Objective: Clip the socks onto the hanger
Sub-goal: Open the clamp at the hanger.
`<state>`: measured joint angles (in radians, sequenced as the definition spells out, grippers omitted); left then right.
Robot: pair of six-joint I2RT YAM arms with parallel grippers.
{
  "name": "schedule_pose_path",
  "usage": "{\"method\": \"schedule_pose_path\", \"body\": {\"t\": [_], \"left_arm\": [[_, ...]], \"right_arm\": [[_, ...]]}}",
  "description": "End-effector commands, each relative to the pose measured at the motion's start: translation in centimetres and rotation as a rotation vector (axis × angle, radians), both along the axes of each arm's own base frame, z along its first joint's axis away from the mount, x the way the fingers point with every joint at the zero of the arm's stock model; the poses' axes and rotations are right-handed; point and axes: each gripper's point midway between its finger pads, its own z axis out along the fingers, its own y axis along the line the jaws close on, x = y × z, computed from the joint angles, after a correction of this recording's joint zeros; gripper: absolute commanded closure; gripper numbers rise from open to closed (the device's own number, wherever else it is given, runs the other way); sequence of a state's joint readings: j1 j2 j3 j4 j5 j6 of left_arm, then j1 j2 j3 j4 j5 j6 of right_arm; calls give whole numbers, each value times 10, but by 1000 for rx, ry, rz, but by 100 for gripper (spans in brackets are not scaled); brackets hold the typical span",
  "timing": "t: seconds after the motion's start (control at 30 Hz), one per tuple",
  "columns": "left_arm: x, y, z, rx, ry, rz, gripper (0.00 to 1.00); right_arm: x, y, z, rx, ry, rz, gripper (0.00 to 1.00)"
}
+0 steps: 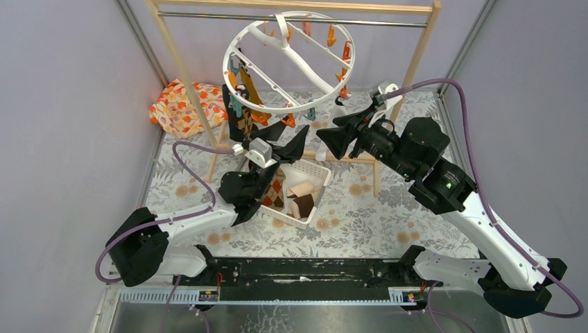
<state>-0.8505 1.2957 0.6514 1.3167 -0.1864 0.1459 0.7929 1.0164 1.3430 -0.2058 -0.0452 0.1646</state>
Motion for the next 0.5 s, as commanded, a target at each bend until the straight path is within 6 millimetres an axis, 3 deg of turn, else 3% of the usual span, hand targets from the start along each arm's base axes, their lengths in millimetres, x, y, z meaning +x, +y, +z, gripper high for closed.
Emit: {"method": "schedule_pose_path", "body": {"t": [0.0, 0.27, 0.47], "left_arm": [[-5, 19, 14, -44, -45, 47, 41], [2, 26, 7, -37, -35, 81, 32], [16, 28, 9, -32, -43, 74, 32]], "right_arm": [[-1, 0, 14, 42, -28, -2, 35], [-3, 1, 16, 46, -30, 7, 35], [-3, -3, 18, 39, -33, -5, 35]]}}
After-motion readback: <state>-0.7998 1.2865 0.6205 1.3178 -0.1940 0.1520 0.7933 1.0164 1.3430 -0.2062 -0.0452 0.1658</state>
